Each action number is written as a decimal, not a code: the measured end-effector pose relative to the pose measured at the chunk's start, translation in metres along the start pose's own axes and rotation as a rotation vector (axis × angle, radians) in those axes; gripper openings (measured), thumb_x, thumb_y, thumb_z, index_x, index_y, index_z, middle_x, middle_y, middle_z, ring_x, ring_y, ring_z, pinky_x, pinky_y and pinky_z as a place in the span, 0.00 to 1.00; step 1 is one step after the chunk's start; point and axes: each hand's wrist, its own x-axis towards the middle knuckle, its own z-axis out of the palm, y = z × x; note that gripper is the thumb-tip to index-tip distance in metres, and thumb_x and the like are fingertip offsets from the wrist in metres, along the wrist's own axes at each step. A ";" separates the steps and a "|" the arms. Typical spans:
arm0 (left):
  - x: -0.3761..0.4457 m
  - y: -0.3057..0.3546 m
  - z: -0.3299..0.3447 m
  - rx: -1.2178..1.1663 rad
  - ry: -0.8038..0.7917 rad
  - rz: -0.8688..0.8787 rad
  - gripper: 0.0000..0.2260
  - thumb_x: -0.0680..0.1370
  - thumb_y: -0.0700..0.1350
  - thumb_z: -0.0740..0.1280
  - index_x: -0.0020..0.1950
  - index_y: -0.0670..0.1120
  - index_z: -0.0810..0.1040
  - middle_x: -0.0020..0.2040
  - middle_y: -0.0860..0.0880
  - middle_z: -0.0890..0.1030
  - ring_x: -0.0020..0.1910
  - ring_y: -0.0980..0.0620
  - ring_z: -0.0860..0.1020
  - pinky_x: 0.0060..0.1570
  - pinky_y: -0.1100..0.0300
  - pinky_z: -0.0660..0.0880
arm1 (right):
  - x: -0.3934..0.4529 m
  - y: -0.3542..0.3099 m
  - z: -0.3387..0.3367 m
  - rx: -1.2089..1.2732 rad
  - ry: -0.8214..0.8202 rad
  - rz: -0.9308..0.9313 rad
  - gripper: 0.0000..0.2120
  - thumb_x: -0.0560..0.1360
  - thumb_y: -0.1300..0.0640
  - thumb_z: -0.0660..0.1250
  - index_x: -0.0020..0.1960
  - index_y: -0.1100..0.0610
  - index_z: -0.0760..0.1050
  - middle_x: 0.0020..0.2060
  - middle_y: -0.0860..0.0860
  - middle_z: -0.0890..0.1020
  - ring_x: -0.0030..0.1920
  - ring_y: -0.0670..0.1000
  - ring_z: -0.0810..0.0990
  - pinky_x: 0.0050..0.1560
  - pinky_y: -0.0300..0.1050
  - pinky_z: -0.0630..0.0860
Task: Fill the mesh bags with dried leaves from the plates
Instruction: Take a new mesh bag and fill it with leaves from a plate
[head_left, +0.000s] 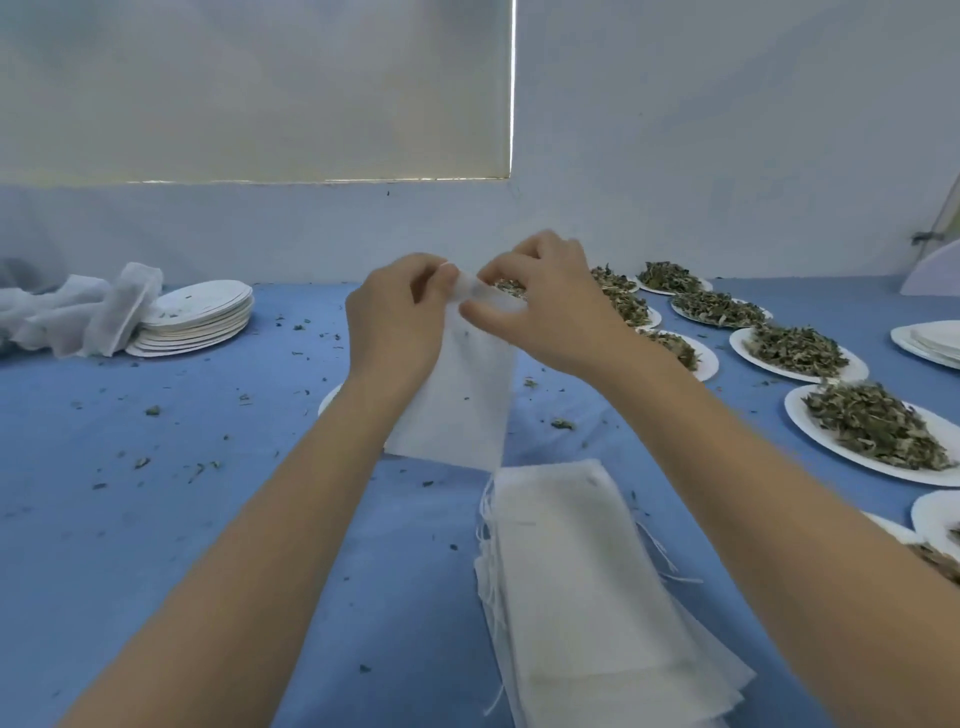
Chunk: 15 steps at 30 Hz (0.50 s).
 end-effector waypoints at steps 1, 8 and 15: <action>0.003 -0.003 -0.002 0.002 0.010 0.018 0.08 0.79 0.45 0.62 0.49 0.46 0.80 0.41 0.56 0.78 0.42 0.58 0.74 0.38 0.76 0.64 | 0.006 -0.006 0.005 -0.062 0.011 -0.013 0.15 0.72 0.46 0.68 0.57 0.51 0.78 0.50 0.48 0.69 0.56 0.51 0.65 0.55 0.40 0.62; 0.020 -0.033 -0.023 0.130 0.100 0.127 0.08 0.79 0.44 0.61 0.50 0.46 0.80 0.44 0.52 0.80 0.44 0.53 0.75 0.38 0.70 0.61 | 0.042 -0.043 0.042 0.042 -0.061 -0.040 0.16 0.77 0.48 0.62 0.42 0.61 0.77 0.40 0.54 0.79 0.46 0.53 0.75 0.47 0.44 0.68; 0.039 -0.065 -0.038 0.112 0.020 0.032 0.06 0.78 0.46 0.63 0.46 0.52 0.80 0.40 0.58 0.78 0.42 0.59 0.74 0.38 0.75 0.63 | 0.056 -0.051 0.066 0.369 -0.293 0.066 0.14 0.76 0.53 0.64 0.39 0.64 0.76 0.29 0.50 0.73 0.28 0.46 0.66 0.30 0.40 0.62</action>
